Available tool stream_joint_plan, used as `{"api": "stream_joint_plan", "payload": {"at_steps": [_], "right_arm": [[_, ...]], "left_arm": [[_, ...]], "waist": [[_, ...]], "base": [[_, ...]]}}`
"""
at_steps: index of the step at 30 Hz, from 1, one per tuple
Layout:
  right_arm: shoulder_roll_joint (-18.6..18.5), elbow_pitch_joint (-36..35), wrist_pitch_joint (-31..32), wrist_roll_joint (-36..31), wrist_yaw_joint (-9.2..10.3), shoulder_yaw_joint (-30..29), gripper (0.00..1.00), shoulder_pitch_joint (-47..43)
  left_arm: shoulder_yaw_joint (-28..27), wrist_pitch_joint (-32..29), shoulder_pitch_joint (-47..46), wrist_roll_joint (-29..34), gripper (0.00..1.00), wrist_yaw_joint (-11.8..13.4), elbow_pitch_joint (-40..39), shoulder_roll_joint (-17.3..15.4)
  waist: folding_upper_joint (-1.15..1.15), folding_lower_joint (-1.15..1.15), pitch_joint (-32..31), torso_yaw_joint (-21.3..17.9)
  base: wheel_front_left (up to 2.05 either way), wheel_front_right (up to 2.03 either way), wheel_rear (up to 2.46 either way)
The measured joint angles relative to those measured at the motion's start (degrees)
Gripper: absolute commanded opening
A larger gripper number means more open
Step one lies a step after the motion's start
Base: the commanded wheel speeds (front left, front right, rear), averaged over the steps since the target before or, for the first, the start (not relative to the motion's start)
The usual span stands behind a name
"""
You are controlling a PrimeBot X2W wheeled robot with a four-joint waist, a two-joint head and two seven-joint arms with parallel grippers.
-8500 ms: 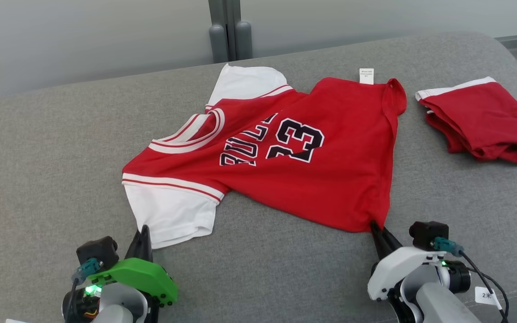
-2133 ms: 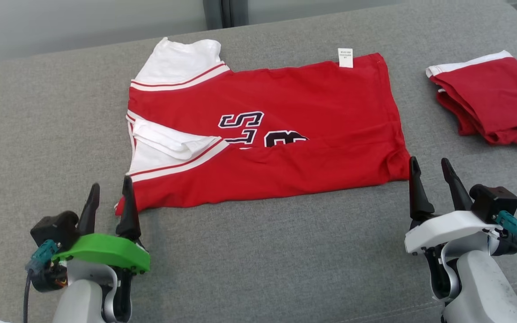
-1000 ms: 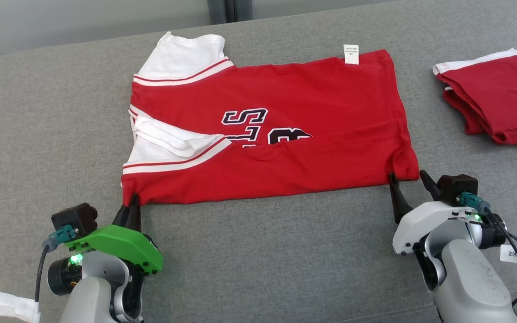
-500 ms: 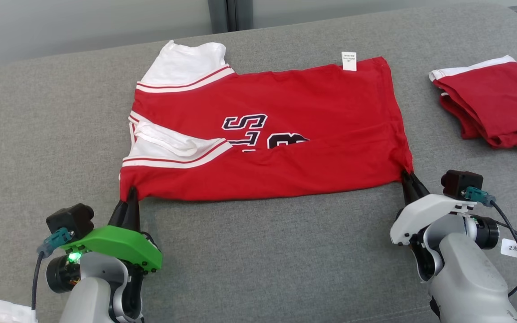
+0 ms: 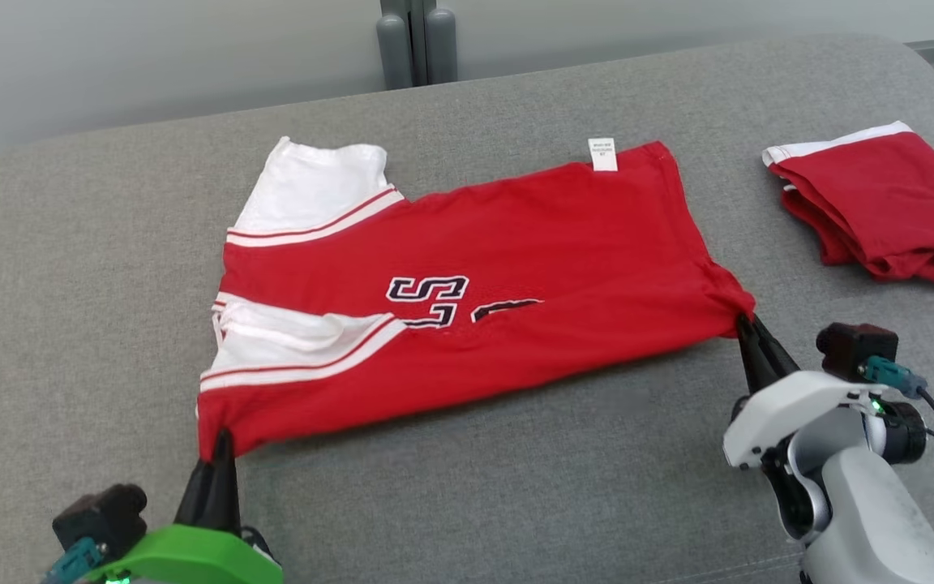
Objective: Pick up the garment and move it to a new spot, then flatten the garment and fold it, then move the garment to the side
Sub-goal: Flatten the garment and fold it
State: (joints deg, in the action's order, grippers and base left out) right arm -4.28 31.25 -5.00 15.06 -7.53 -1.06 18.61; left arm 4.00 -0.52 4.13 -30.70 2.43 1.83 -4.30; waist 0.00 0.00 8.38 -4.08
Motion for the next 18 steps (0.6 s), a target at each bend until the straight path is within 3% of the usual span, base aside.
{"api": "stream_joint_plan", "payload": {"at_steps": [5, 11, 12, 13, 14, 15, 18], "right_arm": [[-0.21, -10.01, 4.92, 0.90, 0.00, -2.16, 0.00, -8.91], [0.75, -16.13, 8.46, 1.15, 0.00, -4.10, 0.00, -14.34], [0.93, -16.53, 8.69, 1.19, 0.00, -4.23, 0.31, -14.62], [1.04, -16.80, 8.71, 1.13, -0.01, -4.36, 0.74, -14.82], [1.16, -16.97, 8.70, 0.70, -0.01, -4.56, 1.00, -14.93], [1.21, -17.17, 8.70, 0.33, 0.00, -4.65, 1.00, -15.04], [1.25, -17.78, 8.48, 0.23, 0.00, -5.26, 1.00, -15.29]], "left_arm": [[1.53, -3.11, 7.00, -0.22, 0.00, 1.63, -3.52, 0.10], [1.59, -4.45, 8.10, -0.68, 0.00, 2.44, -2.42, -0.04], [1.48, -4.47, 8.06, -0.68, 0.00, 2.69, -2.01, -0.08], [1.49, -4.53, 7.98, -0.64, 0.43, 2.77, -1.80, -0.18], [1.45, -4.42, 7.88, -0.41, 0.94, 2.97, -1.71, -0.33], [1.29, -4.35, 7.83, -0.38, 1.00, 3.13, -1.72, -0.52], [0.31, -4.11, 7.53, 0.12, 1.00, 3.61, -2.18, -1.85]], "waist": [[0.00, 0.00, 0.20, 0.34], [0.00, 0.00, 0.83, 0.15], [0.00, 0.00, 0.96, 0.03], [0.00, 0.00, 1.07, -0.05], [0.00, 0.00, 1.21, -0.16], [0.00, 0.00, 1.34, -0.28], [0.00, 0.00, 1.70, -0.65]], "base": [[0.00, 0.00, 0.00], [0.00, 0.00, 0.00], [0.00, 0.00, 0.00], [0.00, 0.00, 0.00], [0.00, 0.00, 0.00], [0.00, 0.00, 0.00], [0.00, 0.00, 0.00]]}}
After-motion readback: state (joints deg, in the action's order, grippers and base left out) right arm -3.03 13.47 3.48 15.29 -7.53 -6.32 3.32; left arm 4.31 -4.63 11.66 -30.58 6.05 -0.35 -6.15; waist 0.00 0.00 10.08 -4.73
